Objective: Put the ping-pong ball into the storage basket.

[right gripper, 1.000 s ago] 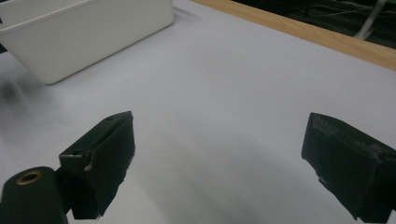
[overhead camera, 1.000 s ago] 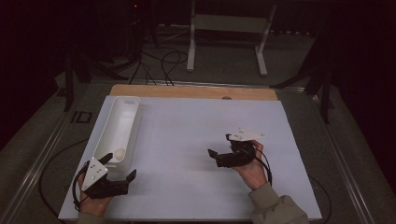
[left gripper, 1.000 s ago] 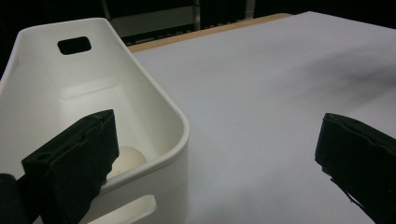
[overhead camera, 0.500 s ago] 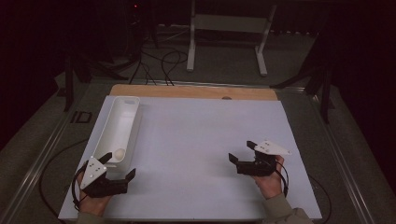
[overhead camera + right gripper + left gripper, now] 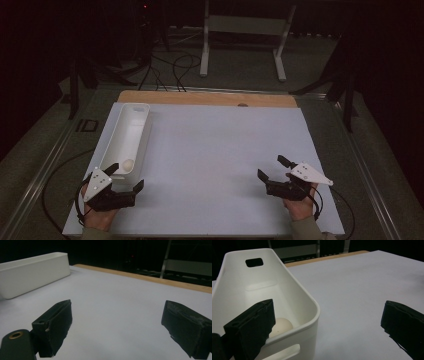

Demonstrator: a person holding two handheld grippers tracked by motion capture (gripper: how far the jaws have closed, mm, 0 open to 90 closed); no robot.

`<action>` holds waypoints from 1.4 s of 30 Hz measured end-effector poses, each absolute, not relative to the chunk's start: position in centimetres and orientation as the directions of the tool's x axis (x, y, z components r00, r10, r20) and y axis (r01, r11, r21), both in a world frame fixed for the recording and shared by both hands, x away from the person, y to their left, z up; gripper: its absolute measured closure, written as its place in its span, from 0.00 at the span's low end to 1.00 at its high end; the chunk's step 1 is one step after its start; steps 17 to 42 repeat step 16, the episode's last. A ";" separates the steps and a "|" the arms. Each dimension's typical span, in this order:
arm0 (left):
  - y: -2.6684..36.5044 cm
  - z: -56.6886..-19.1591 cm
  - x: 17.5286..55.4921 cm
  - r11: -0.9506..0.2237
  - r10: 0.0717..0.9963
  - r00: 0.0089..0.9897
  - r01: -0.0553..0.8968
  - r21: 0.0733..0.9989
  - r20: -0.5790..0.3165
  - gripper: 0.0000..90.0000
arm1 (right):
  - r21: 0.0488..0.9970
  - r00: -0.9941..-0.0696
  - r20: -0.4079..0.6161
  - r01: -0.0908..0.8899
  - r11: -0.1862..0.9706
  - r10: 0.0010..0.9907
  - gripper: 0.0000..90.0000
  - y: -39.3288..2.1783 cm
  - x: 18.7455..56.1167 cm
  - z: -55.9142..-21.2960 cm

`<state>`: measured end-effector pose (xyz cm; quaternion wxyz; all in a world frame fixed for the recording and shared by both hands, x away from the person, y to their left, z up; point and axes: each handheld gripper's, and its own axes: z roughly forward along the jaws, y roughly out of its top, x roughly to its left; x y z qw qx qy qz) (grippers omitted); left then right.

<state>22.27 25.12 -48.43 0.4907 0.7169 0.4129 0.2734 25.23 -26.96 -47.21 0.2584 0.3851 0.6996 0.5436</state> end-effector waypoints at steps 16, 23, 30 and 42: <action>25.1 -48.5 22.3 -0.180 0.861 0.509 0.324 0.929 -0.010 0.00 | 0.974 -0.551 0.052 0.211 0.079 0.833 0.10 -28.1 24.0 -47.6; 25.1 -48.5 22.3 -0.180 0.861 0.509 0.324 0.929 -0.010 0.00 | 0.974 -0.551 0.052 0.211 0.079 0.833 0.10 -28.1 24.0 -47.6; 25.1 -48.5 22.3 -0.180 0.861 0.509 0.324 0.929 -0.010 0.00 | 0.974 -0.551 0.052 0.211 0.079 0.833 0.10 -28.1 24.0 -47.6; 25.1 -48.5 22.3 -0.180 0.861 0.509 0.324 0.929 -0.010 0.00 | 0.974 -0.551 0.052 0.211 0.079 0.833 0.10 -28.1 24.0 -47.6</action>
